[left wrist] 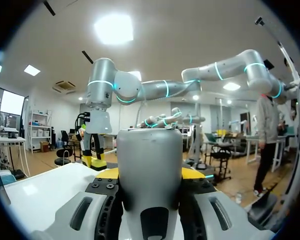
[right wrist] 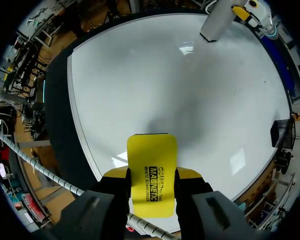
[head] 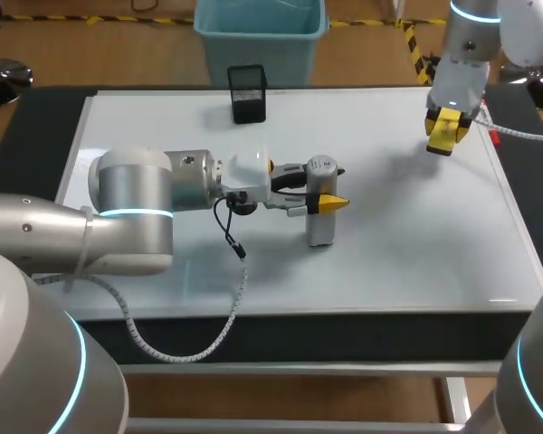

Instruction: Pick up the inspection probe, press it on each red-marked spot on the whiteboard one by one, put down the probe, pick up the eraser, and wipe off all the red marks.

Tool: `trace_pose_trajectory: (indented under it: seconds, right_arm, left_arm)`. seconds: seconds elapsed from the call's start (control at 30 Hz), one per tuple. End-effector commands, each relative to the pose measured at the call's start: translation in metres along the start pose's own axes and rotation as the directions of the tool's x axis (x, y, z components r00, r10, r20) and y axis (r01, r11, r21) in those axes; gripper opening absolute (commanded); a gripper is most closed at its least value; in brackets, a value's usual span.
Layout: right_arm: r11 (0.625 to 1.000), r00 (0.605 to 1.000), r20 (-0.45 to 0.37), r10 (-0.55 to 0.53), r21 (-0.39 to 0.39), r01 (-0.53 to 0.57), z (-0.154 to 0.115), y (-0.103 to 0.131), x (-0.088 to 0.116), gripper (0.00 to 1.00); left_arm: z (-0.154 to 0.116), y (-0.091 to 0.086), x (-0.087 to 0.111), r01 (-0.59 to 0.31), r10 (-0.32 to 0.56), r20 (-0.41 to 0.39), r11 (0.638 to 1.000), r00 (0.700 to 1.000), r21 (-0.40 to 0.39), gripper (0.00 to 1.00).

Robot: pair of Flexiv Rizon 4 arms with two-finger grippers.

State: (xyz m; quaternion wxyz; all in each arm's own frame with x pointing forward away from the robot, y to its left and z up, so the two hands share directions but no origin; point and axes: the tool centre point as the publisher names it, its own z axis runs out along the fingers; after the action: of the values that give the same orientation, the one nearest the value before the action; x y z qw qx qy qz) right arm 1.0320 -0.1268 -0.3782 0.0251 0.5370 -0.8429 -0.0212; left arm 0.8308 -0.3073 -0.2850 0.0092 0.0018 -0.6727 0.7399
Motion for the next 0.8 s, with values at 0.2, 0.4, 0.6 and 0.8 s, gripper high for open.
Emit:
trace_pose_trajectory:
  seconds: [0.2,0.4,0.6,0.8]
  right_arm:
    - [1.0,1.0,-0.002,-0.002,0.001,0.002,-0.001,0.0,0.001,0.0]
    - [1.0,1.0,-0.002,-0.002,0.001,0.002,-0.001,0.0,0.001,0.0]
    - [1.0,1.0,-0.002,-0.002,0.001,0.002,-0.001,0.0,0.001,0.0]
    - [1.0,1.0,-0.002,-0.002,0.001,0.002,-0.001,0.0,0.001,0.0]
  left_arm:
    - [-0.001,0.002,-0.003,-0.003,0.003,-0.009,1.0,1.0,0.001,0.0]
    - [-0.003,0.001,-0.002,-0.004,0.004,-0.007,1.0,1.0,0.002,0.0]
    - [-0.006,-0.013,-0.002,-0.022,0.022,-0.001,0.999,1.0,0.027,0.0]
    - [-0.017,-0.041,-0.009,-0.062,0.062,0.001,0.997,0.998,0.043,0.0]
